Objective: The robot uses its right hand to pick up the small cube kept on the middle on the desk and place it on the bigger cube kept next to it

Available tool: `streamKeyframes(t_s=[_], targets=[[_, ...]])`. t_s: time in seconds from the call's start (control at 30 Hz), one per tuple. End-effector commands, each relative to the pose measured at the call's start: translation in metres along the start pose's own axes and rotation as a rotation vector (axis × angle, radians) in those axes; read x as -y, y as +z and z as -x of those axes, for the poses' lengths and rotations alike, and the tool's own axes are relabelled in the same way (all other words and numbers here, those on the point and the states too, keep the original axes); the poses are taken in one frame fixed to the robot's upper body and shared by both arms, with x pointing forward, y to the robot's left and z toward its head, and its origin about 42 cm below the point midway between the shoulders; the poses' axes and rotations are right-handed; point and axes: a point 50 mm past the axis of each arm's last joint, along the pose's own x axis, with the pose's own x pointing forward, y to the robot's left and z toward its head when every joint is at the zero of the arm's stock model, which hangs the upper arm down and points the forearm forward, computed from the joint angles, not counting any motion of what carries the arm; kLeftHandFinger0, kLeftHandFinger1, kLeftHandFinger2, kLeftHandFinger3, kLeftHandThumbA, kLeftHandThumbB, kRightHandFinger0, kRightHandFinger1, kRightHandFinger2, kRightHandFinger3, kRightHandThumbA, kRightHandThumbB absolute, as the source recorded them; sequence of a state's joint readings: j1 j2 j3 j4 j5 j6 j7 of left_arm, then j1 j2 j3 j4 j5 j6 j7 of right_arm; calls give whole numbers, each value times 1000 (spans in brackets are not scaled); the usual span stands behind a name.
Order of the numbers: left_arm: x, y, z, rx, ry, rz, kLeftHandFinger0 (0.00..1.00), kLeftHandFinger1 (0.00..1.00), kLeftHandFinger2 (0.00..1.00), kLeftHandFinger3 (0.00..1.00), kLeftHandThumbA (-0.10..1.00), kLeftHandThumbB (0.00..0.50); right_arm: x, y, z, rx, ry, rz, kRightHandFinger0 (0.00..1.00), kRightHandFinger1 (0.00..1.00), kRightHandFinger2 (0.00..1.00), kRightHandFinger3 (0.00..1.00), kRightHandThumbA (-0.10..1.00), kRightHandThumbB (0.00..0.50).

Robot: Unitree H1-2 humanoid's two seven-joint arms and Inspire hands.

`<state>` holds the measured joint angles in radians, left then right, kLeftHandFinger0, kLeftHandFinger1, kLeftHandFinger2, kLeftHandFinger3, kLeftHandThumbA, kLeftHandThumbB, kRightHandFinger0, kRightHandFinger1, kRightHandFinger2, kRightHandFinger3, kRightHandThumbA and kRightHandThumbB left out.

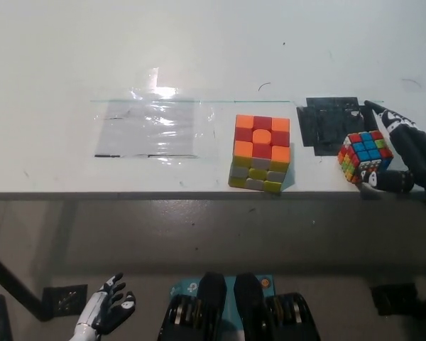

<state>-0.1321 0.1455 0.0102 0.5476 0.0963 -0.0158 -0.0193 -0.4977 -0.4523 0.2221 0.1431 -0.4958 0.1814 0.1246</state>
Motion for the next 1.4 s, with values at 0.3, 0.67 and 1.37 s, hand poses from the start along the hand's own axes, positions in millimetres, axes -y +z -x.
streamKeyframes(t_s=[0.3,0.67,1.37], targets=[[-11,23,-9,78,19,-13,1000,1000,1000,1000,305,246,7,8,-30,99,-28,42,1000,1000,1000,1000,729,419],[-11,24,-10,73,18,-16,1000,1000,1000,1000,315,253,-27,3,-31,110,73,44,1000,1000,1000,1000,691,416],[-12,29,-11,81,15,-10,1000,1000,1000,1000,294,247,-58,-41,-39,149,25,421,1,158,263,1000,-100,0]])
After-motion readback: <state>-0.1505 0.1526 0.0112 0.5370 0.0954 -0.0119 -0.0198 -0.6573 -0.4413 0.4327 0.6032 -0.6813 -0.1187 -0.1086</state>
